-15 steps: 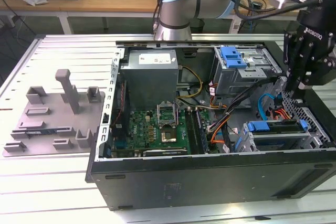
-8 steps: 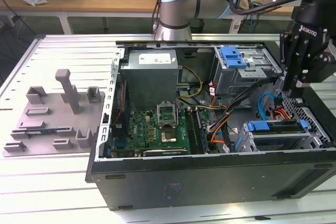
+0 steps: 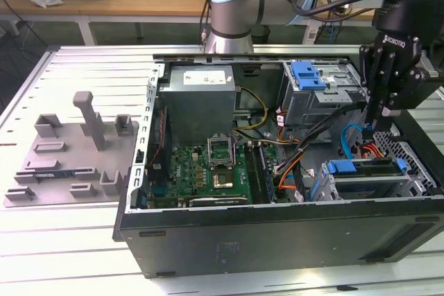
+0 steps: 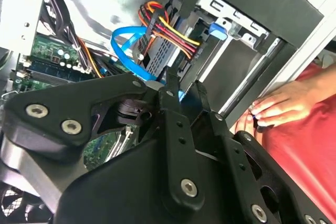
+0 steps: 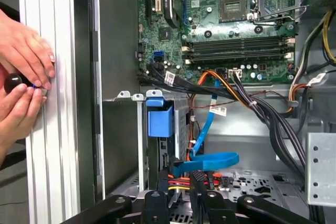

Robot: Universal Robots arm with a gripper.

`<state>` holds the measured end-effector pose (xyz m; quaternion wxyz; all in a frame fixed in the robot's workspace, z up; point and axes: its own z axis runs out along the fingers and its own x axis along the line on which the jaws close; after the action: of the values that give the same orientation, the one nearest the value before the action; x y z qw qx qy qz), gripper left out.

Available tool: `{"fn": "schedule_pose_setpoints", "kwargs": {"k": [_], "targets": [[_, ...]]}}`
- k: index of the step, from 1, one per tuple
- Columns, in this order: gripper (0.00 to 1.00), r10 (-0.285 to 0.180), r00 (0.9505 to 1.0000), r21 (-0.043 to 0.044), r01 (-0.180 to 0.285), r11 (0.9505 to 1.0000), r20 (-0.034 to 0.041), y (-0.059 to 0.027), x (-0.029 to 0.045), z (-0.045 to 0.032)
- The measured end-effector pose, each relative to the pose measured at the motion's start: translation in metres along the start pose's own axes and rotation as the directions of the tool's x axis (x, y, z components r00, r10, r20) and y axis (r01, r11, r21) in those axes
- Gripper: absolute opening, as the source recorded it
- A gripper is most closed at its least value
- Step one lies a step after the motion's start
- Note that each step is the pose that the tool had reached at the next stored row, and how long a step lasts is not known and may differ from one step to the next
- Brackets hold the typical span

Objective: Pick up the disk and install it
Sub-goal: 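Insert the second disk wire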

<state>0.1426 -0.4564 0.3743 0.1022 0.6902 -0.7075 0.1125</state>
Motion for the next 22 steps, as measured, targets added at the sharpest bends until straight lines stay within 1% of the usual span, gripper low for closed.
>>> {"fn": "schedule_pose_setpoints", "kwargs": {"k": [1, 2, 4, 6, 7, 8, 10, 12, 14, 22], "targets": [[0.31, -0.001, 1.0, 0.0003, 0.001, 1.0, -0.0033, 0.0009, -0.0001, 0.0003], [0.31, -0.002, 1.0, 0.0007, 0.002, 1.0, -0.0087, 0.0023, -0.0003, 0.001], [0.31, -0.003, 0.9999, 0.0011, 0.003, 1.0, -0.0146, 0.0036, -0.0006, 0.0019], [0.31, -0.003, 0.9996, 0.0016, 0.003, 1.0, -0.0275, 0.0041, -0.0024, 0.0021], [0.31, -0.004, 0.9994, 0.0019, 0.004, 1.0, -0.0354, 0.0041, -0.0037, 0.002], [0.31, -0.004, 0.999, 0.0021, 0.004, 1.0, -0.0451, 0.0043, -0.0057, 0.0019], [0.31, -0.004, 0.9982, 0.0023, 0.004, 1.0, -0.0592, 0.0048, -0.0083, 0.0022], [0.31, -0.004, 0.9978, 0.0026, 0.004, 1.0, -0.0664, 0.0059, -0.0095, 0.004], [0.31, -0.004, 0.9976, 0.0028, 0.005, 1.0, -0.0685, 0.008, -0.0108, 0.0064], [0.31, -0.005, 0.9976, 0.0034, 0.005, 1.0, -0.0686, 0.0083, -0.0111, 0.0066]]}}
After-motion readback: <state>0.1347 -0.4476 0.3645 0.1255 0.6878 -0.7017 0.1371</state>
